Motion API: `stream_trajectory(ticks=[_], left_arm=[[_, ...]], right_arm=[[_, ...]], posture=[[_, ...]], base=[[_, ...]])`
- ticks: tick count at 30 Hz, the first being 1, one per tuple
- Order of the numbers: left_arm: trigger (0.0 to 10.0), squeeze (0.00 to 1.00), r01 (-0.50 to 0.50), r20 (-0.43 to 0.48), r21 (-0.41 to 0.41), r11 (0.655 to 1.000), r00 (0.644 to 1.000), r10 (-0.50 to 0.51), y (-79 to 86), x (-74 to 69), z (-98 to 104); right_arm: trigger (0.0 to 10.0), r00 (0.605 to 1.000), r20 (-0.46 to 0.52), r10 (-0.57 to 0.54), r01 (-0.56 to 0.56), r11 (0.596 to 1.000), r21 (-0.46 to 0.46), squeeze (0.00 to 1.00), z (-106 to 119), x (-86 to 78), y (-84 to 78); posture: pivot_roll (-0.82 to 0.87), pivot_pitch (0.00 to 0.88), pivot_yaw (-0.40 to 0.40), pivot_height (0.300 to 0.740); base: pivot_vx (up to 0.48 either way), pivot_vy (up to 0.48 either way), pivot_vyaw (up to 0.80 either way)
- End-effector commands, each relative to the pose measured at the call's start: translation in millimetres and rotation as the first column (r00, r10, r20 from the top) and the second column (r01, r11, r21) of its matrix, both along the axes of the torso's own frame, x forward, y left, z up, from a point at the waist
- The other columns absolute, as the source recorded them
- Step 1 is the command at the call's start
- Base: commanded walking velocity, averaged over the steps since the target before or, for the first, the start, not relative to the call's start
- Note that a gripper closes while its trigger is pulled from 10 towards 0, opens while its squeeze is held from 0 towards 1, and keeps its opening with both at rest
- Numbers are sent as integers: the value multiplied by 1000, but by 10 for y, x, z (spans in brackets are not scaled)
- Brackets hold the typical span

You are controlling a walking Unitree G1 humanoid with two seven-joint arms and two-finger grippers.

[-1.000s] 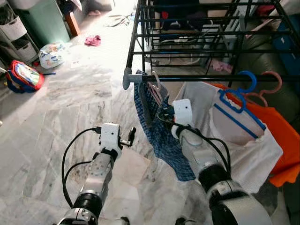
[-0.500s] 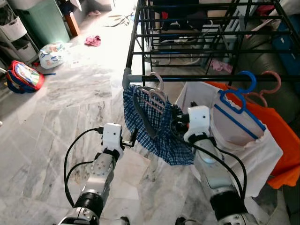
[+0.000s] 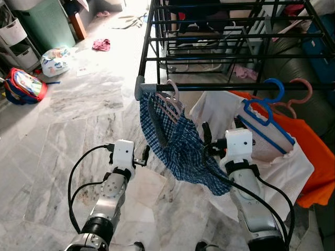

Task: Hang hanger

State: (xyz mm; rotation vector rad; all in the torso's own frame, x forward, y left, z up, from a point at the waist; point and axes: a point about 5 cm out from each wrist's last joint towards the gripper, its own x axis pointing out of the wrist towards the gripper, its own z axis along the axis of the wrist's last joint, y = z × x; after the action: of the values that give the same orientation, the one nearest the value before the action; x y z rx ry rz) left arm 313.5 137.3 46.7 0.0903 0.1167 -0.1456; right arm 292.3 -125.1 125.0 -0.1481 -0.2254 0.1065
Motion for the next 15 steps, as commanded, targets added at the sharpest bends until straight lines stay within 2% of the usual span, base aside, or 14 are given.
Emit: stream_trajectory(ticks=[1,10,12,15], left_arm=[[10000,0,-27,-27,30,999,999,28,81,-53,-69],[10000,0,-54,-25,37,998,998,55,73,-58,-76],[10000,0,-64,-28,41,997,998,65,79,-59,-80],[10000,0,-62,-27,45,997,998,63,81,-53,-78]], right_arm=[[10000,1000,11,24,-24,1000,4,1000,40,-35,71],[10000,999,-11,34,-34,999,-12,1000,35,-35,84],[10000,999,-12,37,-37,999,-14,945,38,-35,94],[10000,999,-18,41,-42,999,-14,933,34,-33,108]], posture=[[-6,185,54,740],[9,178,40,740],[8,178,41,740],[6,178,42,740]], base=[[0,0,0],[0,0,0],[0,0,0],[0,0,0]])
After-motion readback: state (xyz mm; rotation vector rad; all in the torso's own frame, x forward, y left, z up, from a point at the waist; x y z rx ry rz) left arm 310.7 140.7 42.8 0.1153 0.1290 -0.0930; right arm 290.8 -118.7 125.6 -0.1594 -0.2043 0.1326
